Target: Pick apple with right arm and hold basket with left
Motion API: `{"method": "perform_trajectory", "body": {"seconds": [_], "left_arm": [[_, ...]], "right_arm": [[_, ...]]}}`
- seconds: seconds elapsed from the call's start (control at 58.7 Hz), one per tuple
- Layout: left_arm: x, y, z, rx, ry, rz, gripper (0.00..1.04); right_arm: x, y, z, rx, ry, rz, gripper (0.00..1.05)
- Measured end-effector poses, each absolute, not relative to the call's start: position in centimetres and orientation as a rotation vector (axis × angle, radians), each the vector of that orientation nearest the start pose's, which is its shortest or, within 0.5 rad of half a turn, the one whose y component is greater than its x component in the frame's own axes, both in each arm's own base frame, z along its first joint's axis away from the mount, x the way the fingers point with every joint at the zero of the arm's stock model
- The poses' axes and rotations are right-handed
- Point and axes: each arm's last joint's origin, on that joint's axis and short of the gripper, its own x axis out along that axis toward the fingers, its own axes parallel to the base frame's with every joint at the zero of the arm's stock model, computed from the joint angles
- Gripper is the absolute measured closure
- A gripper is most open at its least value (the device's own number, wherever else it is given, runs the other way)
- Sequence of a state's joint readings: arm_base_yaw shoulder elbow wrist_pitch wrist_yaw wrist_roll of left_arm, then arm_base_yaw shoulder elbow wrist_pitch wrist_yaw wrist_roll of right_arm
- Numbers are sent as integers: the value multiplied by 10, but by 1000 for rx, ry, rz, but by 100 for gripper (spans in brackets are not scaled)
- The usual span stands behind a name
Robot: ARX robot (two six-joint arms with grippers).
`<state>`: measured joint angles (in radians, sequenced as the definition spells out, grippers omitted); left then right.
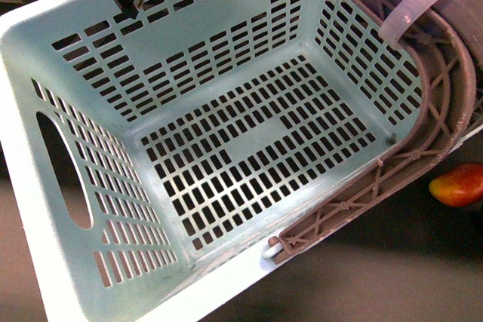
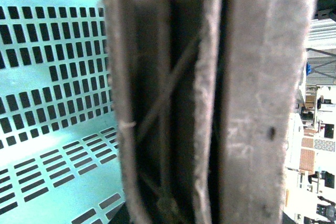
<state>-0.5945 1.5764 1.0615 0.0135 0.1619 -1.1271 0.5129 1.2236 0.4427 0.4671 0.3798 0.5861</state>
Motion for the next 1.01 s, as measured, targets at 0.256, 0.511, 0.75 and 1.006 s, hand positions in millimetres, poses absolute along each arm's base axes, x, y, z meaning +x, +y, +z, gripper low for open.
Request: {"method": "perform_trajectory", "body": {"seconds": [0.256,0.511,0.75,1.006], "left_arm": [[286,-199,253,-938,853,-373,90],[286,-198,251,-932,849,-363,90],[286,-199,250,-930,856,-370,90],[286,-199,250,-932,854,-366,90]], "right_arm": [[224,101,198,411,293,41,9],[227,59,188,357,252,-189,9],[205,28,138,389,381,-367,9],[209,30,145,360,267,-394,9]]}}
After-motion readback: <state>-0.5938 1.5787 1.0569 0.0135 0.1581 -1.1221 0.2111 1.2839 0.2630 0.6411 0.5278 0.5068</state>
